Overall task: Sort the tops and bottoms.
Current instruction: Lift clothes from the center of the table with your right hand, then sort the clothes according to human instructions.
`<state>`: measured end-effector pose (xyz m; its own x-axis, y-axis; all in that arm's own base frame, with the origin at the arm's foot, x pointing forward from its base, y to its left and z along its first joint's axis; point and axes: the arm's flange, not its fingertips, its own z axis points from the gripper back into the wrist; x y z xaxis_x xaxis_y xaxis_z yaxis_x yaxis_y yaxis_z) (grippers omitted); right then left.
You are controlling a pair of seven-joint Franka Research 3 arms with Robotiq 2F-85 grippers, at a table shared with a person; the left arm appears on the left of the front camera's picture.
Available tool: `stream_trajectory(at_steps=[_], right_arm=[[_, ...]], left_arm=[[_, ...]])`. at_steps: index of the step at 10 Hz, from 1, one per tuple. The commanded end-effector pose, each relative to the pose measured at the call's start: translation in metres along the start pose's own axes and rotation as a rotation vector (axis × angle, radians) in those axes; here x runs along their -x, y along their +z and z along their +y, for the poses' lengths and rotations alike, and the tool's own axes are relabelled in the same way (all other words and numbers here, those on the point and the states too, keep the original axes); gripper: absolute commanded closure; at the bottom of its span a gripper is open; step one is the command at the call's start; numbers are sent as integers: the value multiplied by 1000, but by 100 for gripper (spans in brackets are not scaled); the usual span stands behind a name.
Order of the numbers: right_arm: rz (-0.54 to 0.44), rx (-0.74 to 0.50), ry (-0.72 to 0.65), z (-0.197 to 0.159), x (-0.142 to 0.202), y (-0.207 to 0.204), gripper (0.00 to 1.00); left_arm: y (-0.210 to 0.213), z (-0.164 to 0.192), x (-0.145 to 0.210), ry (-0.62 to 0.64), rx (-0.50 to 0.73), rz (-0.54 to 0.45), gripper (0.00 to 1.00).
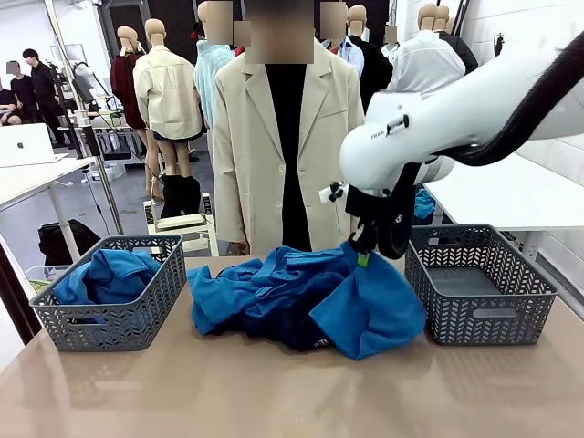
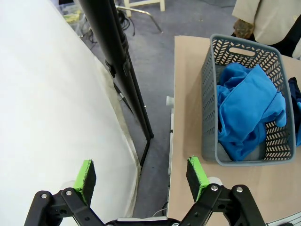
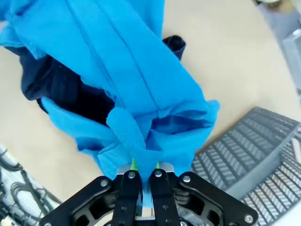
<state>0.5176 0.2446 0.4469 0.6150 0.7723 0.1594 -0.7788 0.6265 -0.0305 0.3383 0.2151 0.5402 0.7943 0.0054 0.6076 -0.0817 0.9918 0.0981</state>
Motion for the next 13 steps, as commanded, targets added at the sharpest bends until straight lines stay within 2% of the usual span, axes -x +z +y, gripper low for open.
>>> stream_trajectory(at_steps=[1,4,5,7,10,13], right_arm=[[-11,103,-24,20,-2,52,100],[-106,179,-75,59,-15,184,100],[-71,150,-51,68,-21,213,100],[-89,205,-109,82,-37,248,100],[-311,293,-151,125,-27,318,100],[-382,324,-162,146,-16,339,100]], left_arm=[[0,2,0,-18,-8,8,0],[0,2,0,-18,-8,8,0],[0,2,0,-18,-8,8,0],[0,2,0,-18,-8,8,0],[0,2,0,-18,-8,8,0],[0,2,0,-18,-8,8,0]])
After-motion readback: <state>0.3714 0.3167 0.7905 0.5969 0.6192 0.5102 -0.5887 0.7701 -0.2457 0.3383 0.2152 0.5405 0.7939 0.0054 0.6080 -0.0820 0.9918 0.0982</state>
